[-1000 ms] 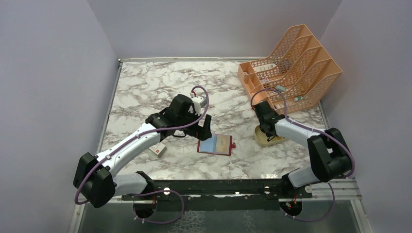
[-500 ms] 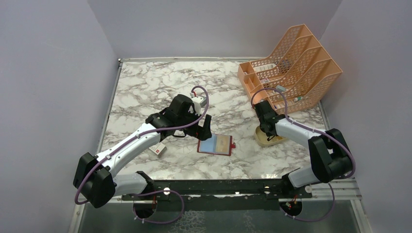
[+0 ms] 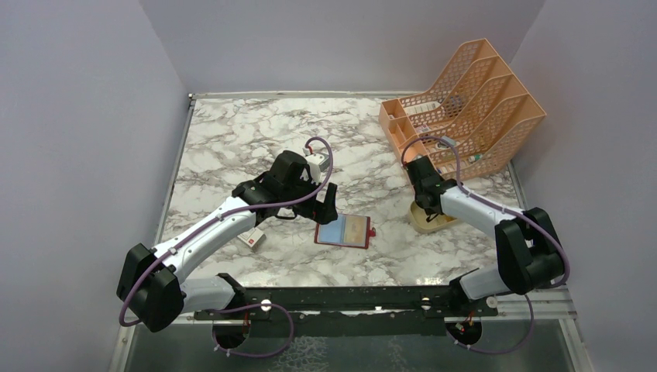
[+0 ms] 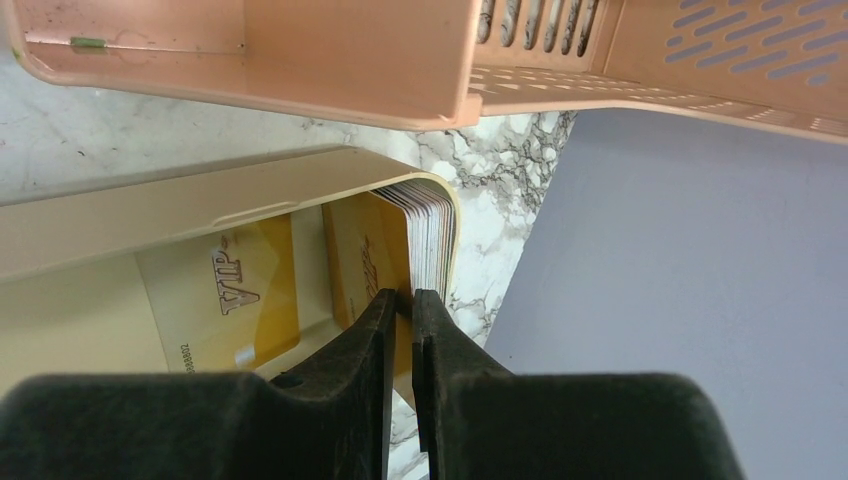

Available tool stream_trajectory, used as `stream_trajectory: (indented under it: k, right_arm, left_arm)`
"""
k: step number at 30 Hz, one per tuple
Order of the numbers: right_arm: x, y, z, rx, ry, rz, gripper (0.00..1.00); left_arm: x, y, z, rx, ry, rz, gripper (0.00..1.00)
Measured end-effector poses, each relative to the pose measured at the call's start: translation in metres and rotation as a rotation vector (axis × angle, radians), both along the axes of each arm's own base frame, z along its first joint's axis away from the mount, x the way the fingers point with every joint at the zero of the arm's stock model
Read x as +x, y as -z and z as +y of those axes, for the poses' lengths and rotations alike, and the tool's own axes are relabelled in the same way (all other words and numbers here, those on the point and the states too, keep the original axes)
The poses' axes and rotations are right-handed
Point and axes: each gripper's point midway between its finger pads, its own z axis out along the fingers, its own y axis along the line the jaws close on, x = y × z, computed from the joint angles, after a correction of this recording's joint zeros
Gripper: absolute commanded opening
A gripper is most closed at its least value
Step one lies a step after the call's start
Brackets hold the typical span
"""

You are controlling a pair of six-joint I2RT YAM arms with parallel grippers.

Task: Put the credit cards into the card holder
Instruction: Pick up the credit card from the storage box.

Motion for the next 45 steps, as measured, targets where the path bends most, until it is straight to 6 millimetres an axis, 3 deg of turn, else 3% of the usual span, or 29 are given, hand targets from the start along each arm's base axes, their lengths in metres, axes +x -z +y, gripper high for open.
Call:
stream_trajectory:
  k: [5, 11, 28, 36, 40, 45]
  right_arm:
    - [0.0, -0.004, 0.0, 0.009, 0.002, -0.013, 0.11]
    - [-0.001, -0.003, 0.002, 0.022, 0.001, -0.008, 0.04]
    - [-0.001, -0.018, 0.019, 0.151, -0.022, -0.003, 0.01]
    - [0.001, -0.039, 0.036, 0.27, -0.056, -0.037, 0.01]
    - [0.005, -0.057, 0.048, 0.352, -0.075, -0.078, 0.01]
    - [0.009, -0.081, 0.068, 0.489, -0.107, -0.133, 0.01]
  left_arm:
    - [0.0, 0.0, 0.0, 0.0, 0.0, 0.0, 0.99]
    - [0.0, 0.0, 0.0, 0.0, 0.0, 0.0, 0.99]
    - [0.0, 0.0, 0.0, 0.0, 0.0, 0.0, 0.99]
    - [0.004, 0.006, 0.007, 0.022, -0.033, 0.01, 0.99]
    - [0.009, 0.012, 0.012, 0.036, -0.056, 0.03, 0.91]
    - [0.009, 0.029, 0.012, 0.06, -0.062, 0.09, 0.63]
